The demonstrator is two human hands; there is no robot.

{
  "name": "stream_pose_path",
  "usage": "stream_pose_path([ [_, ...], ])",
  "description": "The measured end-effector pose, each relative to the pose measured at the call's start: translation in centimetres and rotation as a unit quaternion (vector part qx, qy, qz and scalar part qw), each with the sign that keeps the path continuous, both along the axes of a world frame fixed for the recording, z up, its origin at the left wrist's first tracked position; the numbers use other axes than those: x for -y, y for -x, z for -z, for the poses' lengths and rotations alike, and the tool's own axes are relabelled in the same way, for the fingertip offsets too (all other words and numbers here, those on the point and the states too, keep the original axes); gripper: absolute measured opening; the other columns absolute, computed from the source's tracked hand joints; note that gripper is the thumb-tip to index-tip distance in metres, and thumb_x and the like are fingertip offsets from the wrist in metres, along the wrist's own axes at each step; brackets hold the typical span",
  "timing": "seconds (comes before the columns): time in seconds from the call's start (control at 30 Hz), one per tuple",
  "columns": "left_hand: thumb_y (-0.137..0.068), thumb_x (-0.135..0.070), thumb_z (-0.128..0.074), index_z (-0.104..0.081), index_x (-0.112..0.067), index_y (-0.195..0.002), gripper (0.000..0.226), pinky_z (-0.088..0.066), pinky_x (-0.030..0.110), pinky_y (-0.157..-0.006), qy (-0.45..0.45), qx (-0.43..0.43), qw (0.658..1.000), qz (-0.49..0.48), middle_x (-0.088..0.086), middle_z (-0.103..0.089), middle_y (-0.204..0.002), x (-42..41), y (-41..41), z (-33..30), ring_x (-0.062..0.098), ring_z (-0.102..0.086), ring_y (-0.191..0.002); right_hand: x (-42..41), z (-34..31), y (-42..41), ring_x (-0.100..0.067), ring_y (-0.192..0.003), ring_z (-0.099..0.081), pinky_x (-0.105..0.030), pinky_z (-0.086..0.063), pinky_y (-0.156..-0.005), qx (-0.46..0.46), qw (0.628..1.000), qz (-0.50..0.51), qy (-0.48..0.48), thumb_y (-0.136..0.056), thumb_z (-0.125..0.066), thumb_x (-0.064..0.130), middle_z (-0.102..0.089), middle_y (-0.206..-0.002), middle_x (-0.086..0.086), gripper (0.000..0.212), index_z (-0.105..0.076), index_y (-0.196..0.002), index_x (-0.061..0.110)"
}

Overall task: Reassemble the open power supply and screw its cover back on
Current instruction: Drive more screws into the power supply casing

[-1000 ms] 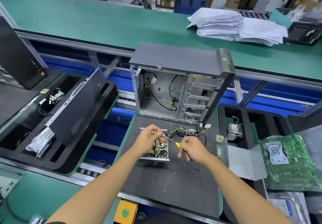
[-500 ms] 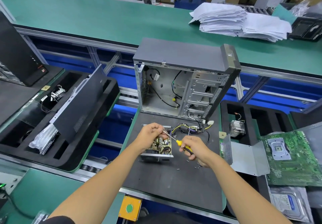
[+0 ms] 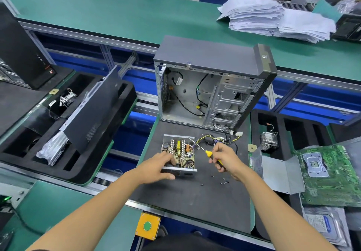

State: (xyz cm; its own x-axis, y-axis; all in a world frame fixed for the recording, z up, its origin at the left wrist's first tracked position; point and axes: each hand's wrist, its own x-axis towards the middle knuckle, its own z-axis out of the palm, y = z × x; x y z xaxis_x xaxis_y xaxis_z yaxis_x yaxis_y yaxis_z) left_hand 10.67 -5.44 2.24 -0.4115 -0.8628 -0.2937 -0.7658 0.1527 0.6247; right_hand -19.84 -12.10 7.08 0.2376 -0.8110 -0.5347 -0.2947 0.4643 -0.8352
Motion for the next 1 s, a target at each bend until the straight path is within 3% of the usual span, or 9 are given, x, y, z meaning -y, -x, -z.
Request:
stream_pose_path([
  [0.1,-0.097,-0.041,-0.066,-0.049,-0.039,-0.121,0.029,-0.047,0.035,-0.097,0.022,0.007,1.000,0.001,-0.016,-0.050,-0.123,0.0,0.2,0.2,0.005,-0.048,-0.113,0.3,-0.6,-0.3,-0.019,-0.045,-0.043,-0.022,-0.032,-0.042,-0.022,1.000,0.002,0.021,-0.063,-0.053,0.004,-0.072,-0.079,-0.019,0.017,-0.051,-0.066,0.021],
  [0.27,-0.103,-0.038,-0.057,-0.047,-0.027,-0.138,0.038,-0.045,0.034,-0.090,0.040,0.041,0.998,0.023,-0.005,-0.048,-0.135,0.4,1.4,0.3,0.016,-0.054,-0.116,0.5,-1.3,-0.8,-0.021,-0.050,-0.050,-0.023,-0.036,-0.042,-0.025,0.999,0.011,0.045,-0.075,-0.057,0.003,-0.071,-0.074,-0.017,0.011,-0.059,-0.071,0.014],
  [0.4,-0.103,-0.030,-0.060,-0.050,-0.021,-0.140,0.039,-0.045,0.036,-0.099,0.019,0.028,0.999,0.020,-0.001,-0.051,-0.138,0.7,1.7,0.0,0.018,-0.054,-0.121,0.9,-1.6,-1.2,-0.019,-0.045,-0.048,-0.022,-0.035,-0.042,-0.030,0.997,0.037,0.066,-0.078,-0.057,-0.001,-0.070,-0.073,-0.012,0.013,-0.059,-0.074,0.011],
  [0.67,-0.101,-0.020,-0.063,-0.052,-0.022,-0.139,0.039,-0.043,0.034,-0.105,-0.029,-0.018,0.999,-0.014,-0.001,-0.055,-0.136,0.9,2.1,0.1,0.015,-0.052,-0.122,0.9,-1.5,-1.4,-0.018,-0.045,-0.048,-0.021,-0.033,-0.041,-0.032,0.997,0.038,0.060,-0.070,-0.057,0.003,-0.069,-0.068,-0.008,0.009,-0.057,-0.076,0.010],
  [0.9,-0.104,-0.027,-0.058,-0.048,-0.026,-0.140,0.037,-0.046,0.034,-0.099,0.004,0.012,1.000,0.013,-0.003,-0.056,-0.134,0.6,1.8,0.4,0.017,-0.058,-0.118,1.1,-1.9,-1.7,-0.021,-0.049,-0.050,-0.021,-0.031,-0.040,-0.050,0.997,0.019,0.060,-0.083,-0.053,-0.004,-0.067,-0.063,-0.006,0.014,-0.056,-0.080,0.008],
  [1.0,-0.105,-0.027,-0.056,-0.051,-0.029,-0.140,0.035,-0.046,0.030,-0.100,0.026,0.004,1.000,0.001,-0.009,-0.059,-0.134,1.3,1.4,-0.4,0.008,-0.056,-0.118,2.1,-3.1,-2.0,-0.020,-0.047,-0.049,-0.018,-0.027,-0.040,-0.063,0.996,0.001,0.066,-0.087,-0.050,-0.005,-0.066,-0.067,-0.010,0.017,-0.054,-0.078,0.010],
])
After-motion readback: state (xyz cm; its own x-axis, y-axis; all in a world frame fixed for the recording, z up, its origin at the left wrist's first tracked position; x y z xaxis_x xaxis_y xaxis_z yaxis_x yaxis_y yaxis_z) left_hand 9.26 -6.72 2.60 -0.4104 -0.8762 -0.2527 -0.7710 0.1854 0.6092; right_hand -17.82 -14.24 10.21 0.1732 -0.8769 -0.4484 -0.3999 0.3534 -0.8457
